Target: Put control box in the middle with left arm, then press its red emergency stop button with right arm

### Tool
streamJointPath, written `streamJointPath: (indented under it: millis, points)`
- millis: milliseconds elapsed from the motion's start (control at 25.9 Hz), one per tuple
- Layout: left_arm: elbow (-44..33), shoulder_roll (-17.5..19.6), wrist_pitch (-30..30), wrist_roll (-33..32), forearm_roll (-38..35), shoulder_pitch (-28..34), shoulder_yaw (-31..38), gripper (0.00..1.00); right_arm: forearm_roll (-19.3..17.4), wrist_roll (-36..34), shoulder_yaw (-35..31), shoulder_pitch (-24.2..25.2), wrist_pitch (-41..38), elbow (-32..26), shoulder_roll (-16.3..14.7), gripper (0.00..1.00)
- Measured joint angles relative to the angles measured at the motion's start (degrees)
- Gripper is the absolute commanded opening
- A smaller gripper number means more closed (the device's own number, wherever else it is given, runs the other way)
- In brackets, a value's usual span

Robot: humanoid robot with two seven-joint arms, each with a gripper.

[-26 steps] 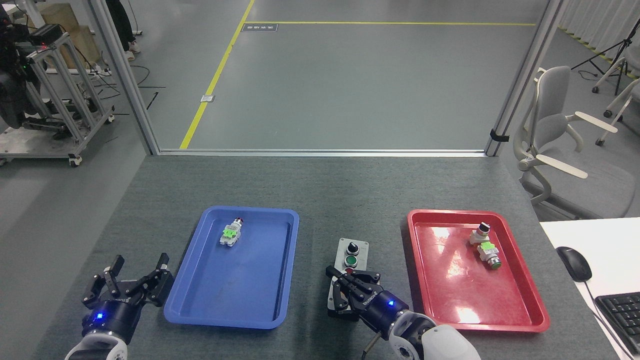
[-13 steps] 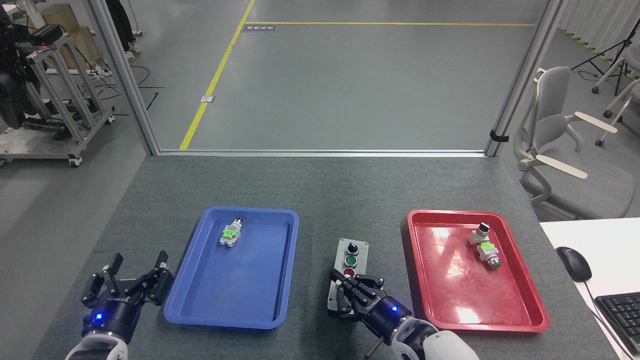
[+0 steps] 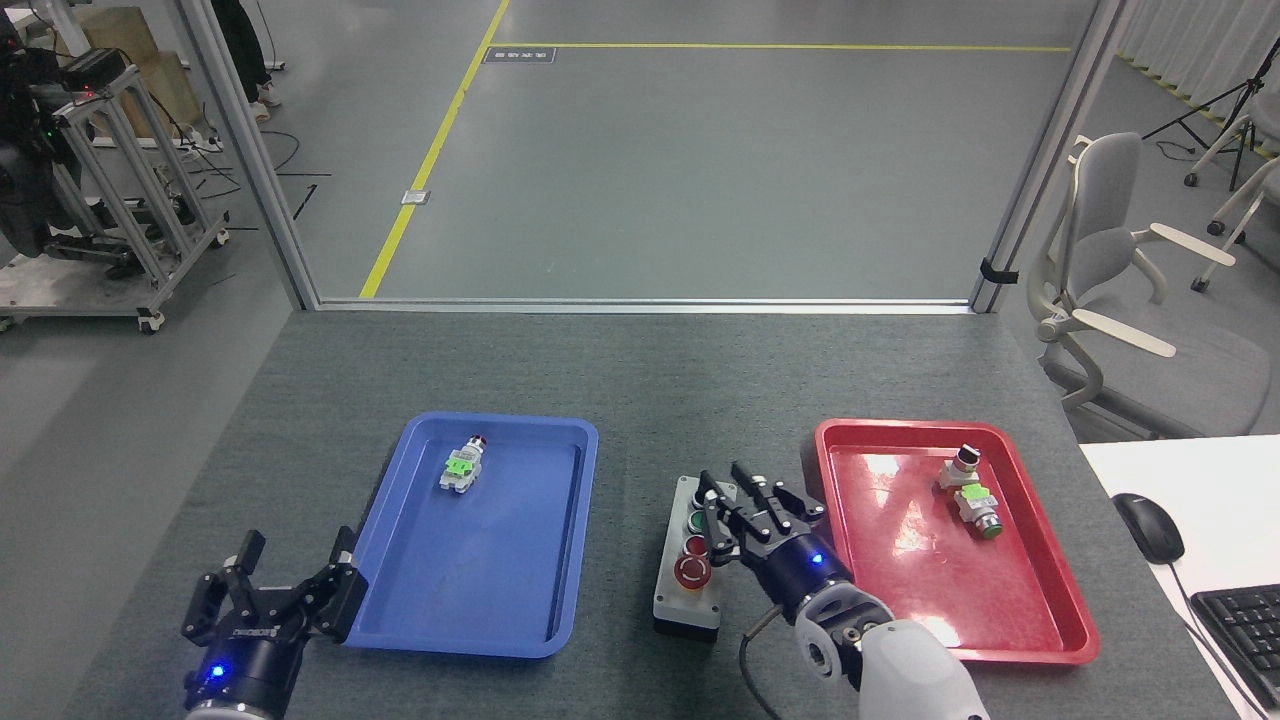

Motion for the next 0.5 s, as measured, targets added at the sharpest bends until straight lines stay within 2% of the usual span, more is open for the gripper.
streamJointPath:
  millis: [232,386,502]
  points:
    - [-0.8,-3.4,0.0,1.8,-1.2,0.8,-0.5,0.99,-0.2,0.1,-14.4,2.3,0.8,-4.4,-6.8,0.99]
    - [-0.4,-4.1,0.4,1.8,-1.2,0.9,-0.5,0.99,-0.2,-0.2,-24.5,7.6,-2.6,-5.0,-9.6,0.99]
    - [-0.4,-4.4,0.4,1.5,-0.9,0.9,-0.5,0.99,-0.1,-0.3,-31.8,13.1,-7.0,-5.6,-10.3,0.99]
